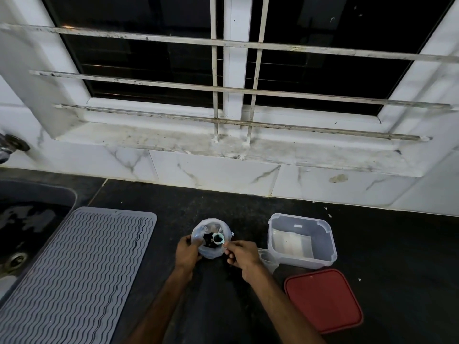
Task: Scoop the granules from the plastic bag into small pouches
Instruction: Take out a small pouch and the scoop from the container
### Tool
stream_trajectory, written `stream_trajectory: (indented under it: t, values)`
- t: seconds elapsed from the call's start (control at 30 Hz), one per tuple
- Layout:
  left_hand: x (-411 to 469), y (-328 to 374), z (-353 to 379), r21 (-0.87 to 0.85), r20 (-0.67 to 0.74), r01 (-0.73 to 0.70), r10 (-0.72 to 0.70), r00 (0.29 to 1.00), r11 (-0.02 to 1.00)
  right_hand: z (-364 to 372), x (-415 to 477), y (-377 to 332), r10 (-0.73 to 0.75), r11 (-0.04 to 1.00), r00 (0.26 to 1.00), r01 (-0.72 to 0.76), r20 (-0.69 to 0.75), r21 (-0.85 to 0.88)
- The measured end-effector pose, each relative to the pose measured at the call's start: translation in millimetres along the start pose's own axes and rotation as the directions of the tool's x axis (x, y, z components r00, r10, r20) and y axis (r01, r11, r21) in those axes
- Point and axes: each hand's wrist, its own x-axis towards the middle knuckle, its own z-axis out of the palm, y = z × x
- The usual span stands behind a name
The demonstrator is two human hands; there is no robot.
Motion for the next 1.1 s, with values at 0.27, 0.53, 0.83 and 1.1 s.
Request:
stream_trajectory:
  t: [0.27, 0.53, 0.83, 1.1]
  values:
    - [-45, 15, 16, 0.441, -0.23, -0.309, 0.439, 0.869, 0.843, -36, -44, -32, -0.147, 0.988, 0.983, 0.139, 0.114, 0.071]
    - [-81, -5, 85, 0.662, 0.261, -0.252, 0.099, 0.96, 0.705, -130, -57, -21, -0.387, 0.921, 0.92, 0.384, -0.058, -0.064]
    - [-87, -17, 115, 0.687, 0.335, -0.335, 0.128, 0.934, 0.645, -147, -55, 10, -0.509, 0.791, 0.858, 0.439, -0.06, -0.427]
    - [-93, -13, 104, 0.719, 0.381, -0.376, 0.121, 0.917, 0.585, -138, -45, 24, -0.651, 0.143, 0.718, 0.432, 0.244, -0.891]
